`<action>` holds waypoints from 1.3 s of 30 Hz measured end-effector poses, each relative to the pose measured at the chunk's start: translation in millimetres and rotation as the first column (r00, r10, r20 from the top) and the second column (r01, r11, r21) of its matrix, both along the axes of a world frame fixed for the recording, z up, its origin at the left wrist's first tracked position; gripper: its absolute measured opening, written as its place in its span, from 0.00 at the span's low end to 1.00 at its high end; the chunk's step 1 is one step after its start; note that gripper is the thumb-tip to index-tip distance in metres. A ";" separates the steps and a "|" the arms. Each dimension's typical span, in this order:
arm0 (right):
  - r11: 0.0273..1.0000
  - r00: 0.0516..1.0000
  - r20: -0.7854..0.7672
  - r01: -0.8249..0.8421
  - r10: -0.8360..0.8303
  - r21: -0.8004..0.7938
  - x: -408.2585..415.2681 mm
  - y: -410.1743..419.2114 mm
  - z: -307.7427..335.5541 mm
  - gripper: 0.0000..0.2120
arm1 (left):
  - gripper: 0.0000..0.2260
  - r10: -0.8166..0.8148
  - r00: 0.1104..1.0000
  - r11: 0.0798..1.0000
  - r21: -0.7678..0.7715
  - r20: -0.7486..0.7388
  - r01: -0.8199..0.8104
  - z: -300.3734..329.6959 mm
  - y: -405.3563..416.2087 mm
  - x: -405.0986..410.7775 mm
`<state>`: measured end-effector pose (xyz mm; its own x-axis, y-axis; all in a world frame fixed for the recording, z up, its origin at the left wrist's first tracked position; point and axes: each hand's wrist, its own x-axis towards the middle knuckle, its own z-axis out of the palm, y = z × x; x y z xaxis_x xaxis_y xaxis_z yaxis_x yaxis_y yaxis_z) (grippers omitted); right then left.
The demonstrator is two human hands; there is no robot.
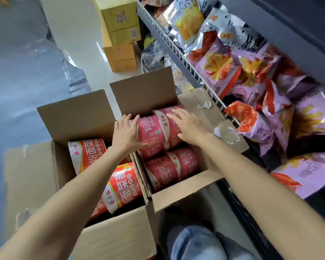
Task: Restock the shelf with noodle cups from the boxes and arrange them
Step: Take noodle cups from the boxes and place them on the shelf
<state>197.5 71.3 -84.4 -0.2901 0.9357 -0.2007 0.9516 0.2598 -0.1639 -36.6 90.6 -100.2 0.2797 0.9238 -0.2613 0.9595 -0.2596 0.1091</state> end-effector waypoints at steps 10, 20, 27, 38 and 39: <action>0.964 0.943 0.245 -0.252 0.225 0.084 3.5 45.1 -57.4 0.57 | 0.59 -0.132 0.971 0.989 0.035 -0.198 0.142 -35.2 11.7 -1.2; 0.959 0.988 0.098 -0.142 0.121 0.246 20.4 -20.5 14.2 0.59 | 0.54 -0.160 0.987 0.979 0.125 -0.014 0.160 -11.0 2.2 -10.8; 0.874 0.902 -0.330 0.380 -0.278 0.304 23.5 -65.7 46.8 0.57 | 0.51 -0.078 0.955 0.997 0.027 0.288 0.074 28.2 -12.7 -9.3; 0.692 0.682 -0.465 0.698 -0.564 0.184 24.7 -81.1 26.0 0.61 | 0.33 -0.468 0.834 0.883 0.108 0.294 0.457 -17.6 -31.8 44.5; 0.695 0.686 -0.463 0.695 -0.562 0.186 25.2 -80.5 25.5 0.61 | 0.36 -0.387 0.869 0.915 0.015 0.308 0.403 -24.0 -35.1 47.0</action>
<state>222.8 -9.2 -58.9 0.4078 0.9031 0.1347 0.7976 -0.2806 -0.5339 10.4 55.5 -124.2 0.6901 0.7082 -0.1489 0.6980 -0.5970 0.3955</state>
